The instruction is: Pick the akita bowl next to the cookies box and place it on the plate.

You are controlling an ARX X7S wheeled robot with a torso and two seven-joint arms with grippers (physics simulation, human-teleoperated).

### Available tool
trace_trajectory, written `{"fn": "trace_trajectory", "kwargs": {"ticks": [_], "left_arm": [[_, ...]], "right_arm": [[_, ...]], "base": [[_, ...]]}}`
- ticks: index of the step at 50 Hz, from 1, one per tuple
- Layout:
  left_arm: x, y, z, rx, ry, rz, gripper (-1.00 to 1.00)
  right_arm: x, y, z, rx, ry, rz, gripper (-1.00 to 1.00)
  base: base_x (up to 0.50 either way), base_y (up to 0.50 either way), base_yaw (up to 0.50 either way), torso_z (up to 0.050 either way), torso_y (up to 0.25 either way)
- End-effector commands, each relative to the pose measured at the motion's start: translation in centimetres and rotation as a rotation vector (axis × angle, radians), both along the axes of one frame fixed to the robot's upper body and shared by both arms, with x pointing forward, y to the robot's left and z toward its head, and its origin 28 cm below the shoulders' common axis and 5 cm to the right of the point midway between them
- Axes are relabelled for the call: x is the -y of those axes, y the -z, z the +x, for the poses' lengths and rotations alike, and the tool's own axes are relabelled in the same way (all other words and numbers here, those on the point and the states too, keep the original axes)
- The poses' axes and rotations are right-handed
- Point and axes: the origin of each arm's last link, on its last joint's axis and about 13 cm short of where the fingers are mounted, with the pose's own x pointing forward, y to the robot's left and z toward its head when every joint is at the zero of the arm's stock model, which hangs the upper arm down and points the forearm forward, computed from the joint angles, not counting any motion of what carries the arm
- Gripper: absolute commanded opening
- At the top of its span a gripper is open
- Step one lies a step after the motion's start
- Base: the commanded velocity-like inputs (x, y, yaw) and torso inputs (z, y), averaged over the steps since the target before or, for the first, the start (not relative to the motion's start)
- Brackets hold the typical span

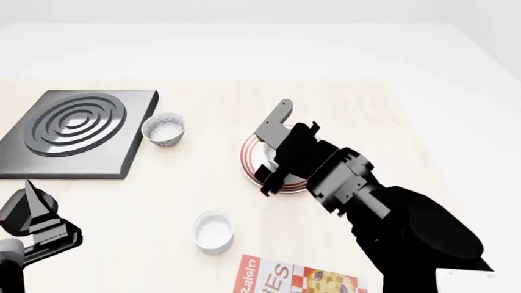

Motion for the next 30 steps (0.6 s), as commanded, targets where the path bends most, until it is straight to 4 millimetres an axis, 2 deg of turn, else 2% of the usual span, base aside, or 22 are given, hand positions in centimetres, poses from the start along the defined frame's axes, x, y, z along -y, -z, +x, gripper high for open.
{"fn": "trace_trajectory", "kwargs": {"ticks": [1,5,11,16,18,21,23,26,30], "left_arm": [[0.0,0.0,0.0,0.001,-0.001,-0.001,1.0],[0.0,0.0,-0.1,0.001,-0.002,-0.002,1.0],[0.0,0.0,0.0,-0.002,-0.002,-0.001,1.0],[0.0,0.0,0.0,-0.003,-0.002,0.0,1.0],[0.0,0.0,0.0,-0.003,-0.002,0.0,1.0],[0.0,0.0,0.0,-0.001,-0.003,0.0,1.0],[-0.1,-0.1,0.0,0.001,-0.004,-0.001,1.0],[-0.1,-0.1,0.0,0.002,-0.004,-0.002,1.0],[0.0,-0.1,0.0,0.002,-0.003,0.0,1.0]], "right_arm": [[0.0,0.2,0.0,0.002,0.0,0.013,1.0],[-0.1,-0.5,0.2,0.001,-0.009,0.065,1.0],[-0.2,-2.6,0.8,0.042,-0.025,0.123,1.0],[0.2,-5.7,1.3,0.097,-0.028,0.133,1.0],[0.5,-8.3,1.3,0.151,-0.03,0.149,1.0],[0.8,-10.1,1.1,0.19,-0.023,0.161,1.0],[1.0,-12.3,0.8,0.234,-0.034,0.199,1.0],[1.2,-14.1,0.1,0.265,-0.073,0.255,1.0],[2.2,-15.8,-0.8,0.324,-0.102,0.237,1.0]], "base": [[0.0,0.0,0.0,0.0,0.0],[0.0,0.0,0.0,0.0,0.0],[0.0,0.0,0.0,0.0,0.0],[0.0,0.0,0.0,0.0,0.0],[0.0,0.0,0.0,0.0,0.0],[0.0,0.0,0.0,0.0,0.0],[0.0,0.0,0.0,0.0,0.0],[0.0,0.0,0.0,0.0,0.0],[0.0,0.0,0.0,0.0,0.0]]}}
